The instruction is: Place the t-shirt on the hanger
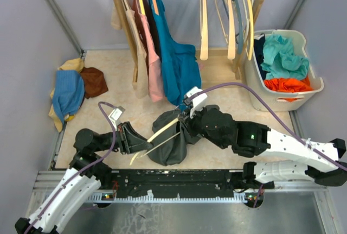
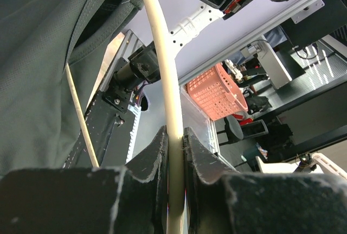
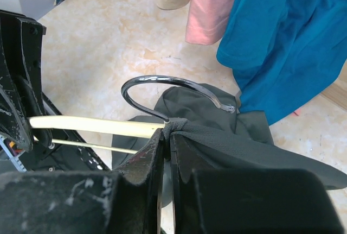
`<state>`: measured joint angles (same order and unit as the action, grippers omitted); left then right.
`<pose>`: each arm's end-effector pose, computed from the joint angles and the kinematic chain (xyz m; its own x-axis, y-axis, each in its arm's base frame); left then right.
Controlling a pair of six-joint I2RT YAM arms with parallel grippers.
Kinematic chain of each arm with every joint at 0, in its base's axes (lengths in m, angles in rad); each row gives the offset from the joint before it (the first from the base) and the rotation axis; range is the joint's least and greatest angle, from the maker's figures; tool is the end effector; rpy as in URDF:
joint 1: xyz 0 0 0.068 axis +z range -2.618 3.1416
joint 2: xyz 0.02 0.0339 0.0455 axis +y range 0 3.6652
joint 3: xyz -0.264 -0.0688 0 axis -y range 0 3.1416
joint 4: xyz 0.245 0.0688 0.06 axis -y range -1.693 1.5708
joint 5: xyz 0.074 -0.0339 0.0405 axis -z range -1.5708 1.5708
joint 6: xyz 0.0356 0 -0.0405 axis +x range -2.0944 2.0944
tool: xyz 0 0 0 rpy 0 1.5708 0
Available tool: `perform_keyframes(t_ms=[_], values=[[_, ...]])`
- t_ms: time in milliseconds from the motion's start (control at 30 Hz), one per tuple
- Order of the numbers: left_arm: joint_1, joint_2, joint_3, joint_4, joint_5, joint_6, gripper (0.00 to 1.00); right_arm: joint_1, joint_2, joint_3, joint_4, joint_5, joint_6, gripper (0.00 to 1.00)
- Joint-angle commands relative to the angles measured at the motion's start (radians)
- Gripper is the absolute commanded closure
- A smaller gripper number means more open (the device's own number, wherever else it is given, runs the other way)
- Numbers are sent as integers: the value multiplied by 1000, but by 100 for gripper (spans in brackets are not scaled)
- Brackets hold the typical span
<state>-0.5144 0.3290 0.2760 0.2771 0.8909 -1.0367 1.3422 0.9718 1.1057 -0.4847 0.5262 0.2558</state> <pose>0.0839 -0.0792 0.2672 -0.7359 -0.2057 -0.6451 0.6600 -0.0054 -0.7512 0.0637 0.1950 0.3877 -0.2614 -0.1580 -0.9522 -0.6917 0.7187 0.0706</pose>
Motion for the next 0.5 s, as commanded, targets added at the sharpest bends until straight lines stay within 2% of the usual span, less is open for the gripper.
perform_keyframes(t_ms=[0, 467], values=[[2, 3, -4, 92, 6, -7, 98, 20, 1, 23, 102, 21, -15, 91], [1, 6, -9, 132, 19, -39, 97, 31, 34, 31, 129, 87, -26, 84]])
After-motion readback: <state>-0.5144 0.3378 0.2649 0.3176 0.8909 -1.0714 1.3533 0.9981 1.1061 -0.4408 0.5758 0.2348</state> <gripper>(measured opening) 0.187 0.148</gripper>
